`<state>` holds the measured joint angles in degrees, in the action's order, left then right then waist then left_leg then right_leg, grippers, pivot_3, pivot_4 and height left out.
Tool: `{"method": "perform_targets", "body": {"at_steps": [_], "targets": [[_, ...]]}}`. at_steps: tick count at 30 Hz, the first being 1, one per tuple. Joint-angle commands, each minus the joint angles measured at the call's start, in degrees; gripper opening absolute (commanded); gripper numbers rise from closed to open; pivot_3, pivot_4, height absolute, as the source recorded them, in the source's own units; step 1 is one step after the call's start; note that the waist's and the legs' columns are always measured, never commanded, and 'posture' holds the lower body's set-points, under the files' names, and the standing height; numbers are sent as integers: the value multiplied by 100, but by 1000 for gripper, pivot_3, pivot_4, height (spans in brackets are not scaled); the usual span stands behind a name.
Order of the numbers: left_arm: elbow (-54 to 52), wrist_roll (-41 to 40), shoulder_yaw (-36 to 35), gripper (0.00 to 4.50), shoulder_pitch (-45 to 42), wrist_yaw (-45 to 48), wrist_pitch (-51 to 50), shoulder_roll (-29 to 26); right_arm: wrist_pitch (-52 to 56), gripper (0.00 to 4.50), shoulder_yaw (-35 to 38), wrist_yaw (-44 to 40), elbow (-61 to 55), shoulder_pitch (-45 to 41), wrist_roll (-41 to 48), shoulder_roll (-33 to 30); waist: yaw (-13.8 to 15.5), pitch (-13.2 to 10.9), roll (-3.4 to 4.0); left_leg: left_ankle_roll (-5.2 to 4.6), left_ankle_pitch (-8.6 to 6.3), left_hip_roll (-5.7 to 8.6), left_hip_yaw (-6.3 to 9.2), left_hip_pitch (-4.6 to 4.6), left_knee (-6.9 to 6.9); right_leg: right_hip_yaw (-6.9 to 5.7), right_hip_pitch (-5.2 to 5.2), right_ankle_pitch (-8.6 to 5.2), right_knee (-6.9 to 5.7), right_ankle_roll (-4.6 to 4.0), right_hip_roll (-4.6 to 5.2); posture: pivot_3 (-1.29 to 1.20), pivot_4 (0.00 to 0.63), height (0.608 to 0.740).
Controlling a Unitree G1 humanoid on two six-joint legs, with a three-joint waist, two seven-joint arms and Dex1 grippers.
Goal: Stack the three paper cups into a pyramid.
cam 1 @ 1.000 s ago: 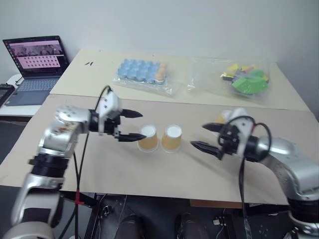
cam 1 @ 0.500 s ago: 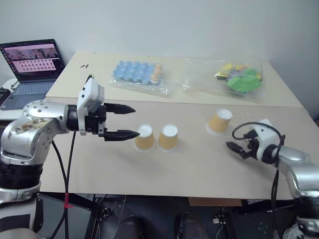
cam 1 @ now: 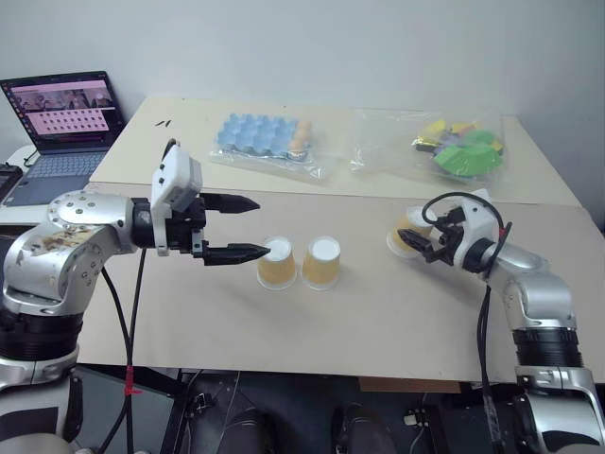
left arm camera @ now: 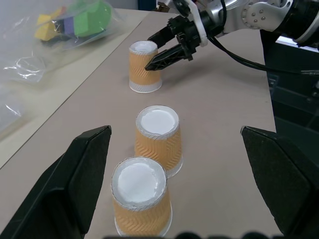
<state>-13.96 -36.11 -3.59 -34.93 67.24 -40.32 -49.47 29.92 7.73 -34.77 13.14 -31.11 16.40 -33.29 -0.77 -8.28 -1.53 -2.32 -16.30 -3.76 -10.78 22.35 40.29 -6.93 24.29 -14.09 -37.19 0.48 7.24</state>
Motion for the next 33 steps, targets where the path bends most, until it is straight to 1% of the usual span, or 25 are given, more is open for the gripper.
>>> {"method": "perform_targets", "body": {"at_steps": [1,9,12,15,16,21,23,27,29,33], "targets": [[-167,-58,-73,4435,-1,47,30,-118,-311,4500,116,-14,202,-278,-26,-7,2,0,0,0,0,0,-1,0,-1,-1,0,0,0,0,0,0,150,733],[-224,-47,-58,4435,74,15,55,-113,-405,4500,127,-17,441,-460,-15,46,-4,0,1,0,0,-1,-2,0,-1,1,0,0,0,0,0,0,150,733],[-224,-45,-56,4500,84,15,65,-114,-407,3741,122,-15,419,-496,-8,71,-5,-1,1,0,0,-1,-2,0,0,1,0,0,-1,0,0,0,150,733],[-234,-37,-57,4500,125,27,80,-124,-412,2732,80,-66,379,-531,-7,99,-3,-1,2,0,0,-2,-2,-1,0,1,0,0,-1,0,0,0,150,733],[-243,-34,-66,4500,158,37,91,-135,-409,2664,51,-85,355,-548,-16,102,-3,-1,2,0,0,-1,-2,-1,-1,1,0,0,0,0,0,0,150,733],[-227,56,-163,4500,387,7,182,-219,-300,2653,-47,-332,75,-846,105,109,-13,-5,9,0,0,-2,-2,0,-3,1,2,0,0,0,0,0,150,733],[-255,33,-215,4500,477,-5,178,-258,-213,2653,-168,-624,-70,-1096,171,55,-33,-9,15,0,0,-2,-6,0,-2,7,7,0,-2,-1,0,0,150,733],[-294,19,-243,4500,592,-64,200,-275,186,2653,-501,-1629,-363,-1836,568,-18,-59,-20,32,0,0,-6,-9,-2,-4,10,10,1,-5,-2,-2,0,150,733],[-313,19,-230,4500,633,-85,220,-260,370,2653,-857,-2307,-568,-2228,752,-19,-46,-21,34,0,0,-5,-9,-1,-7,8,11,1,-3,-2,-2,0,150,733],[-342,-32,-213,4500,638,-121,199,-227,499,2653,-1454,-3267,-863,-2629,914,19,-21,-21,34,0,0,-4,-8,4,-12,1,11,1,1,-2,-4,0,150,733]]}}
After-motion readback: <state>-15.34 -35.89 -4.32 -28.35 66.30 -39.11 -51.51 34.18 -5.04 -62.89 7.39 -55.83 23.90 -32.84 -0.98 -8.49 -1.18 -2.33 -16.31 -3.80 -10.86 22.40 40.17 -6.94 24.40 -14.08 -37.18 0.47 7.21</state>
